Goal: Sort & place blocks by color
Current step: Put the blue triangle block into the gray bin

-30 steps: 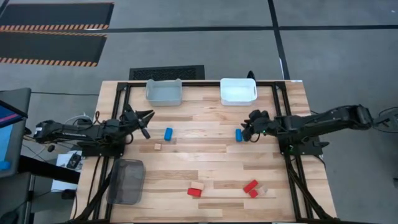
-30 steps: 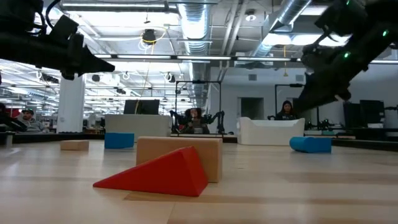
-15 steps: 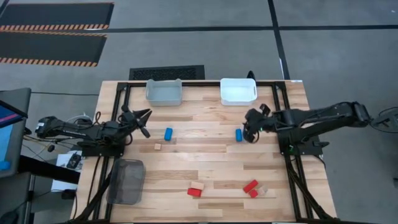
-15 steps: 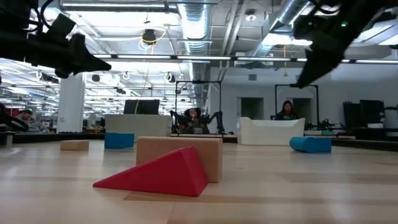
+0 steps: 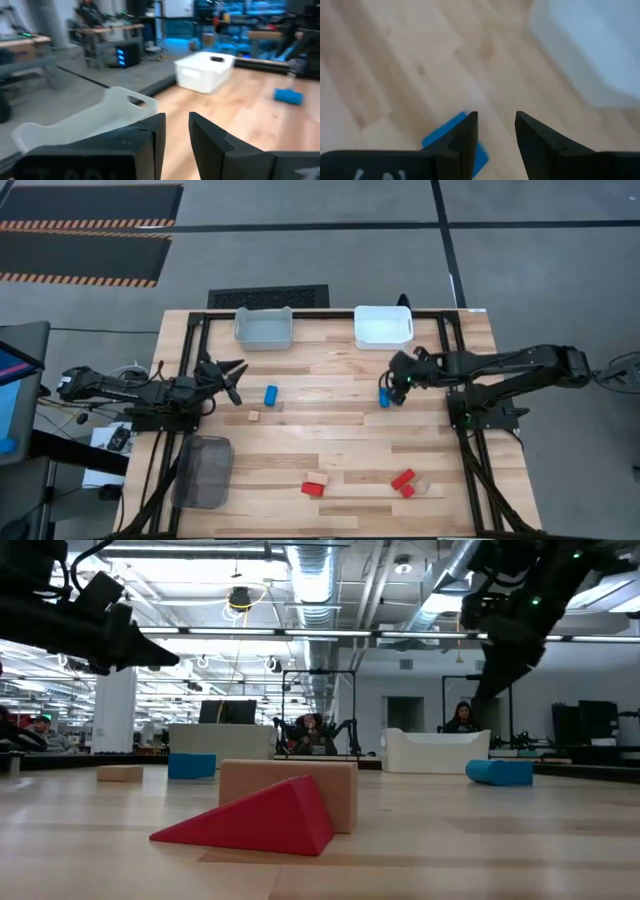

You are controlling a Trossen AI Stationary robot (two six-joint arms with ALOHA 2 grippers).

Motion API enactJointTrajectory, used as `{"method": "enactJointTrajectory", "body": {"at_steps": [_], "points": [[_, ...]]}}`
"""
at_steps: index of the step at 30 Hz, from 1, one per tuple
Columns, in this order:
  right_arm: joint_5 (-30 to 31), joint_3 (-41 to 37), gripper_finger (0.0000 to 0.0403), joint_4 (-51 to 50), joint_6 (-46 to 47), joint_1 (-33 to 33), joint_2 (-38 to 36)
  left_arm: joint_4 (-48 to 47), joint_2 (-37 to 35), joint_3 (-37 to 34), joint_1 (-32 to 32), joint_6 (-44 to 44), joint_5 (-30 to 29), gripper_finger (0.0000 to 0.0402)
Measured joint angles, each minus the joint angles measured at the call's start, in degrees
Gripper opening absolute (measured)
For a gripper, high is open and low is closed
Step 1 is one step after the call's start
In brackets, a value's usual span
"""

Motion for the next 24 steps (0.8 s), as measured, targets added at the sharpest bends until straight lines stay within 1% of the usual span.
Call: {"method": "enactJointTrajectory", "body": {"at_steps": [5,8,16,24], "points": [[-2.78,0.00,0.0153,-6.80,3.48,4.92,5.50,-0.69,0.02,-0.02,-2.76,-4.14,6.33,0.0079],[-2.99,0.00,0.0150,-9.55,3.85,6.63,8.69,-0.52,0.00,-0.07,-5.26,-5.11,7.43,0.0079],[-4.15,-0.04,0.0148,-9.08,0.85,7.10,14.97,0.12,0.02,-0.11,-10.67,-6.49,2.70,0.0079],[-5.03,-0.04,0.0150,-7.04,-3.63,7.23,15.91,-0.24,0.02,-0.13,-12.50,-6.96,-0.69,0.0079]]}}
